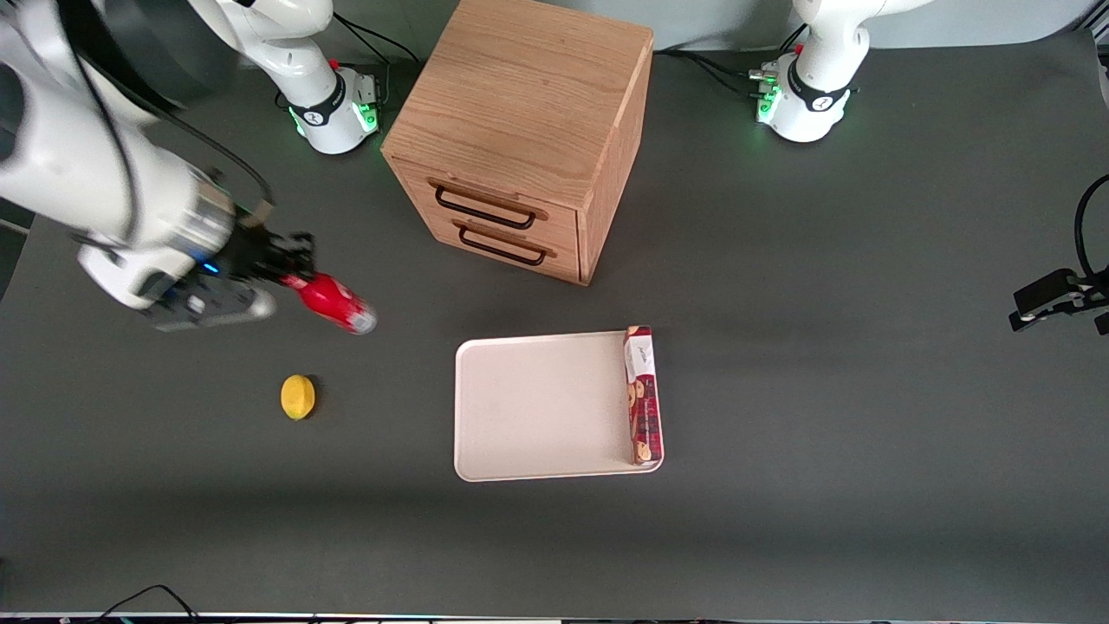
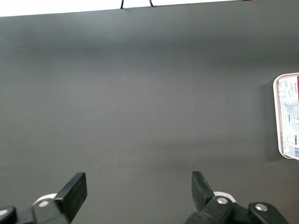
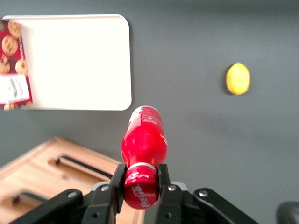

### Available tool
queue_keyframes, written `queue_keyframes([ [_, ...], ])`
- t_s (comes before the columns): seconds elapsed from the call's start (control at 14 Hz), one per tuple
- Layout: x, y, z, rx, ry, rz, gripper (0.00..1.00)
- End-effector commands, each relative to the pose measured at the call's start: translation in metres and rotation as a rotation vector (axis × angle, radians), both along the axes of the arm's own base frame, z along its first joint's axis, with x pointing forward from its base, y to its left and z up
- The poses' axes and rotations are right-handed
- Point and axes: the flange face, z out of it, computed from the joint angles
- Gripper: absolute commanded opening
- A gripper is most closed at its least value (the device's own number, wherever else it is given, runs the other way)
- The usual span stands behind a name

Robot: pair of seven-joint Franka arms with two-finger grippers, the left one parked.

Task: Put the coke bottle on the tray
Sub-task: 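Lift the red bottle and carry it toward the white tray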

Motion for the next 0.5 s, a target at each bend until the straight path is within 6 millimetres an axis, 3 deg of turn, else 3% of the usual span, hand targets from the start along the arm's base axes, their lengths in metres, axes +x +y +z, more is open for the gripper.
queue_keyframes([
  [0.0,0.027,0.063,-0.057,-0.016,-0.024,-0.122,0.00],
  [0.43,0.030,0.145,-0.179,-0.068,-0.068,-0.255,0.00],
])
